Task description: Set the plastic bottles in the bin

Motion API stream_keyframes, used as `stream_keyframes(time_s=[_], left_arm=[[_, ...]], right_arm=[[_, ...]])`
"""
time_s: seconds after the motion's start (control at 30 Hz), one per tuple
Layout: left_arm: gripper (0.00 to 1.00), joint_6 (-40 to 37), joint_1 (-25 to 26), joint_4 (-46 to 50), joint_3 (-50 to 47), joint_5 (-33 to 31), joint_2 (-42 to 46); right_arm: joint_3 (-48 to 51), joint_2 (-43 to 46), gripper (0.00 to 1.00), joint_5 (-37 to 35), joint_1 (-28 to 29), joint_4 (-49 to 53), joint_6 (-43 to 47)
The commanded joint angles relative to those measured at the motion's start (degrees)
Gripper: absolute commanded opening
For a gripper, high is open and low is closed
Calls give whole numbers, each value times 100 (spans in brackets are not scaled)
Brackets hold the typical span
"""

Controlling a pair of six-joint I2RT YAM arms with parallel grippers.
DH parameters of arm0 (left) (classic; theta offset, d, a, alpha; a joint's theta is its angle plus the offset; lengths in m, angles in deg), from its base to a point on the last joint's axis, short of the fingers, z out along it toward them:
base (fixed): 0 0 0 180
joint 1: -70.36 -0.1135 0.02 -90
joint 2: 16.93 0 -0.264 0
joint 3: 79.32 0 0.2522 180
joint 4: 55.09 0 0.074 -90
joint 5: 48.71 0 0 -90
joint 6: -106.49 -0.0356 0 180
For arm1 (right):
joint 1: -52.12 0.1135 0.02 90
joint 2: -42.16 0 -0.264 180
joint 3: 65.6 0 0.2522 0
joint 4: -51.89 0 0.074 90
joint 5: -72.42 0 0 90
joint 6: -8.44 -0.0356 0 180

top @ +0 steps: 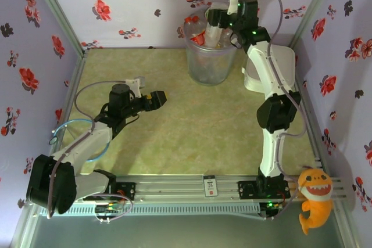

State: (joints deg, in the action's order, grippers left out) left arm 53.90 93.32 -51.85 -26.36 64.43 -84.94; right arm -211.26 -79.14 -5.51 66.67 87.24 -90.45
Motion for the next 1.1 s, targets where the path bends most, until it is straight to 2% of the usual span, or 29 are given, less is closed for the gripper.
stream_keyframes(time_s=[0.0, 0.27, 0.63, 0.7, 0.87, 1.07], left_arm=[[93, 45, -42, -38, -30, -42, -11], [93, 79, -38, -81, -22, -37, -124], [94, 93, -36, -186, -70, -29, -209], [94, 104, -36, -196, -63, -23, -205], [94, 81, -33, -178, -70, -28, -181], [94, 56, -33, -131, -44, -16, -183]], right_arm=[[-283, -173, 85, 128, 13, 89, 151], [-320, -280, 89, 314, 77, 120, 89], [-47, 351, 88, -3, 83, -117, 113], [-47, 354, 86, -3, 79, -111, 98], [-51, 224, 70, 113, 101, -37, 18], [295, 182, 60, 180, 245, 74, 112]])
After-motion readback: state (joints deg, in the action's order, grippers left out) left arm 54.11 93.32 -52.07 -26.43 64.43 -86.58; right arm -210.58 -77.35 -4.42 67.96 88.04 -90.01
